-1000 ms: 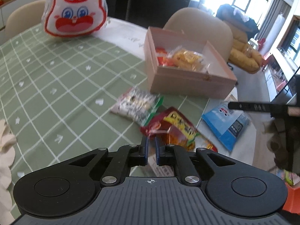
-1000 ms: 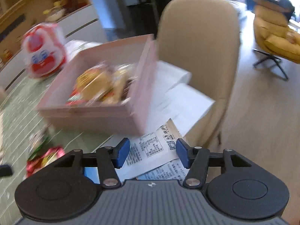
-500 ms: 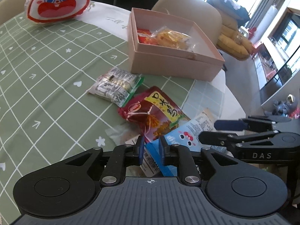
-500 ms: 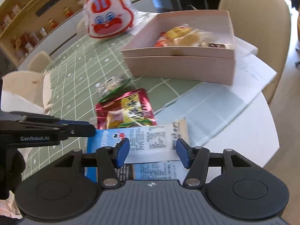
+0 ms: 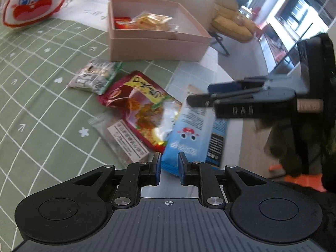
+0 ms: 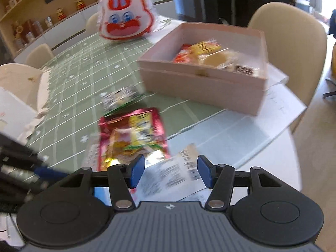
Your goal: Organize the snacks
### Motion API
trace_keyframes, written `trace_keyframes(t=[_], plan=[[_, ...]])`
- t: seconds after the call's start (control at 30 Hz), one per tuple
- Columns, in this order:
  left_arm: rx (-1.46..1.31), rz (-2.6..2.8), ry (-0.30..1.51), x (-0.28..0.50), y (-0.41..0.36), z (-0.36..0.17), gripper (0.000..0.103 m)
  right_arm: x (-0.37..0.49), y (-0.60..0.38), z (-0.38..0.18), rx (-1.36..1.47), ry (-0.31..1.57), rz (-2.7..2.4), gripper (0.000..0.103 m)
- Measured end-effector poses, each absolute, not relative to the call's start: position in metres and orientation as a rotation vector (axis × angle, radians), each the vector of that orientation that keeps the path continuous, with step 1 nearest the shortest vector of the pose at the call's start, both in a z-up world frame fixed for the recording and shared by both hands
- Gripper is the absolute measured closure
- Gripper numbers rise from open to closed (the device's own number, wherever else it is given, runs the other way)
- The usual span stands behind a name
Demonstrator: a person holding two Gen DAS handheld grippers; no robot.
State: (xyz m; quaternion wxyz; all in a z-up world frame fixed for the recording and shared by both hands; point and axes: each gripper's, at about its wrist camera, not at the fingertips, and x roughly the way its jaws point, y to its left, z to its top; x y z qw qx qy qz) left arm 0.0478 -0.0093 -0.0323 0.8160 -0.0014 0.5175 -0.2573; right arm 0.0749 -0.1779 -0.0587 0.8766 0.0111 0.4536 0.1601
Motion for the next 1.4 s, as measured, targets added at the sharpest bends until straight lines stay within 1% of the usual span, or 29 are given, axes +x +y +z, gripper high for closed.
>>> trace_keyframes(t=[0.1, 0.2, 0.37, 0.57, 0.67, 0.73, 0.8, 0.93, 1.0, 1.17, 1.27, 1.4], plan=[[-0.007, -0.524, 1.098, 0.048, -0.007, -0.03, 0.084, 0.073, -0.197, -0.055, 0.018, 0.959, 0.314, 0.046], [-0.042, -0.463, 1.107, 0.056, 0.002, -0.037, 0.084, 0.062, -0.21, -0.056, 0.011, 1.032, 0.421, 0.046], [-0.144, -0.405, 1.128, 0.07, 0.013, -0.05, 0.084, 0.042, -0.199, -0.056, -0.071, 1.113, 0.59, 0.046], [-0.188, -0.381, 1.125, 0.074, 0.019, -0.054, 0.084, 0.04, -0.186, -0.051, -0.179, 1.14, 0.537, 0.046], [-0.214, -0.375, 1.119, 0.076, 0.023, -0.057, 0.084, 0.043, -0.201, -0.044, -0.083, 1.186, 0.586, 0.046], [-0.239, -0.375, 1.115, 0.078, 0.025, -0.058, 0.084, 0.05, -0.205, -0.051, 0.037, 1.281, 0.637, 0.046], [-0.239, -0.371, 1.111, 0.079, 0.026, -0.057, 0.084, 0.056, -0.201, -0.058, 0.084, 1.32, 0.648, 0.046], [-0.236, -0.352, 1.095, 0.082, 0.031, -0.057, 0.084, 0.069, -0.18, -0.061, 0.081, 1.278, 0.655, 0.046], [-0.225, -0.317, 1.069, 0.088, 0.036, -0.055, 0.084, 0.079, -0.166, -0.063, 0.056, 1.246, 0.652, 0.044], [-0.228, -0.22, 1.006, 0.105, 0.06, -0.053, 0.084, 0.105, -0.131, -0.06, -0.039, 1.093, 0.621, 0.044], [-0.234, -0.16, 1.002, 0.11, 0.074, -0.052, 0.084, 0.115, -0.121, -0.057, -0.081, 0.986, 0.537, 0.043], [-0.269, -0.193, 0.998, 0.105, 0.08, -0.048, 0.084, 0.116, -0.121, -0.051, -0.044, 0.95, 0.446, 0.042]])
